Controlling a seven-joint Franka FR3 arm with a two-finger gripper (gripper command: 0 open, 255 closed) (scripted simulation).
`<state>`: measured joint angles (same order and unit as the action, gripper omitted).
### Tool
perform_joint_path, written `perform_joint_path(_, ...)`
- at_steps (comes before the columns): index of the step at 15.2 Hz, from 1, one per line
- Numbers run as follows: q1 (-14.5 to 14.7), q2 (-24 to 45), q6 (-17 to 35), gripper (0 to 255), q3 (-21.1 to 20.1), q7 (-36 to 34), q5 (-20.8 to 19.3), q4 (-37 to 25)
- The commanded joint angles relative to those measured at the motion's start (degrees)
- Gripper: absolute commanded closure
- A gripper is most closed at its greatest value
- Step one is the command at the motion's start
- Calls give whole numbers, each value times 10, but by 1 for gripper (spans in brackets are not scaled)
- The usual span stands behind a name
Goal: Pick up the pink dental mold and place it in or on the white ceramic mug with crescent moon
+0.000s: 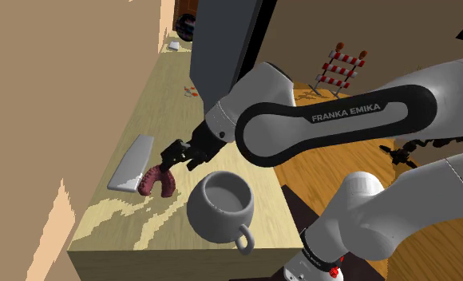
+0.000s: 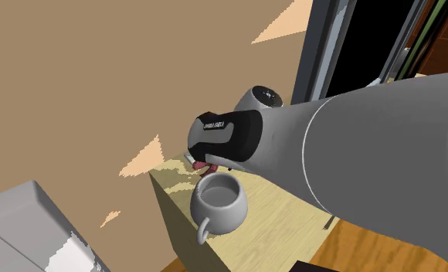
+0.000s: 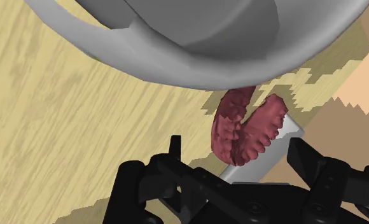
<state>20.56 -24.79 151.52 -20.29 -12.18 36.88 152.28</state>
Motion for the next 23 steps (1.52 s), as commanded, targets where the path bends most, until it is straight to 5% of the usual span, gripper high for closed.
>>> perform_joint_path(1,7,22,24,0,2,15,14,0)
perform_joint_path(11,11,48,49,0,-2,22,22,-4)
perform_joint_path(12,11,48,49,255,-2,22,22,-4)
perform_joint_path(23,5,35,30,255,-3,11,11,-9)
